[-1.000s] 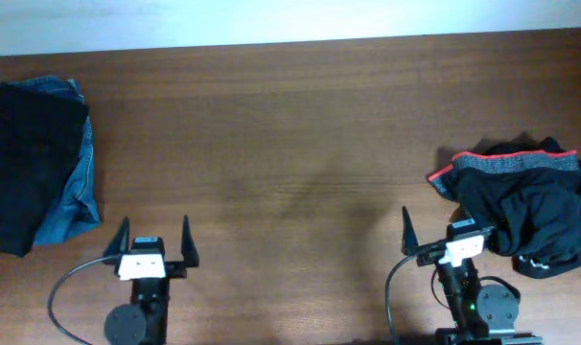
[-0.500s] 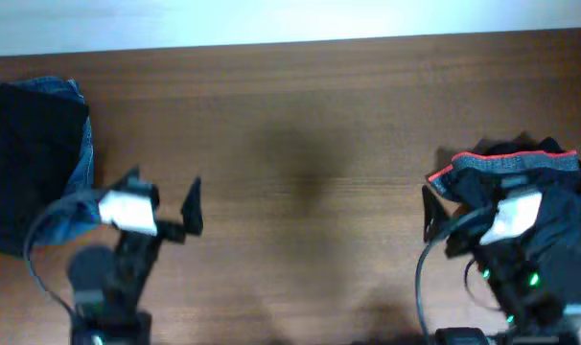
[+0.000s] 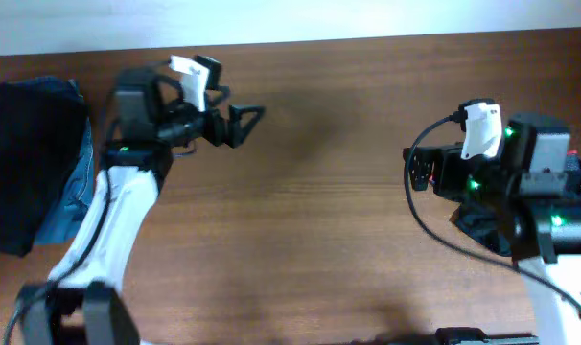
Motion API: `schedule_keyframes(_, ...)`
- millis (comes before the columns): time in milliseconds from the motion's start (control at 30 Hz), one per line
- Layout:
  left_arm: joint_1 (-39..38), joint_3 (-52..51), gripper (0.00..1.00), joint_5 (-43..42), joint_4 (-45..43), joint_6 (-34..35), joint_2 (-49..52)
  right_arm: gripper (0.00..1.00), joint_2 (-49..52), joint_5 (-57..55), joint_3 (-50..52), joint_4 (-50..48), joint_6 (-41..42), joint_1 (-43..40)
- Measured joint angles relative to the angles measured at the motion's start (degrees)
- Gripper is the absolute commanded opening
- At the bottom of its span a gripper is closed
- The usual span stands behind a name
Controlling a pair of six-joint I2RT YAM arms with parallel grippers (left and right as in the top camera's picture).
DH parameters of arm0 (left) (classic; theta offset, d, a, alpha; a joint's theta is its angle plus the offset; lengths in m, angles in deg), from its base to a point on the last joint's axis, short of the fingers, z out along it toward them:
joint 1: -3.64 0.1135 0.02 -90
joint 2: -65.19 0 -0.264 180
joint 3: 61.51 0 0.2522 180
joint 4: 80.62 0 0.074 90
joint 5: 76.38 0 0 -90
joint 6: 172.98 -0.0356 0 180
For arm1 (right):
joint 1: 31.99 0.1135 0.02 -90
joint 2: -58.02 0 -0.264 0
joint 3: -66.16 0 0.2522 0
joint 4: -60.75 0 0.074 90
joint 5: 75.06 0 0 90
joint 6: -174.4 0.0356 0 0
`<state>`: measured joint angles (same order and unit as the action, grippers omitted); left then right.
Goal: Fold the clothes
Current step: 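Reach the right gripper to the grey-red waistband of the black leggings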
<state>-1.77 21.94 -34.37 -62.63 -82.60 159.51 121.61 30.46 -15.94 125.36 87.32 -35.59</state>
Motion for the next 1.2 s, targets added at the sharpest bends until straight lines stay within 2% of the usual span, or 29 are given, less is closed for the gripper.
schedule_keyframes(133,-3.54,0.0,0.99,0.35,-0.5,0.26,3.39,0.99,4.2,-9.14,-0.13,5.01,9.03,-4.81)
schedule_keyframes(267,-10.21,0.5,0.99,8.33,-0.57,0.37,3.41,0.99,9.09,-13.66,-0.13,4.96,13.49,-9.51)
schedule_keyframes(300,-14.71,1.38,0.99,13.42,-0.48,0.37,3.41,0.99,12.33,-14.86,-0.13,4.48,14.71,-10.75)
schedule_keyframes(467,-21.35,2.21,0.99,25.27,-0.46,0.37,3.41,1.0,22.82,-18.49,-0.39,2.93,16.44,-11.39)
schedule_keyframes(667,-23.12,2.21,0.99,33.27,-0.26,0.37,3.41,0.91,33.03,-22.12,-0.39,-3.1,17.94,-11.43)
schedule_keyframes(800,-23.08,2.21,0.99,35.17,-0.2,0.37,3.41,0.76,36.54,-23.71,-0.39,-7.78,17.86,-11.43)
schedule_keyframes(833,-23.08,2.21,0.99,35.93,-0.13,0.37,3.41,0.63,37.07,-24.09,-0.39,-9.68,17.2,-11.43)
schedule_keyframes(1033,-23.08,2.21,0.99,40.37,0.0,0.35,3.41,0.09,37.73,-25.18,-0.39,-11.54,15.76,-11.45)
schedule_keyframes(1067,-23.08,2.21,0.99,41.18,0.0,0.33,3.41,0.04,37.73,-25.22,-0.39,-11.56,15.78,-11.45)
schedule_keyframes(1200,-23.08,2.21,0.99,43.78,0.02,0.33,3.41,0.04,37.73,-25.59,-0.39,-11.56,15.37,-11.5)
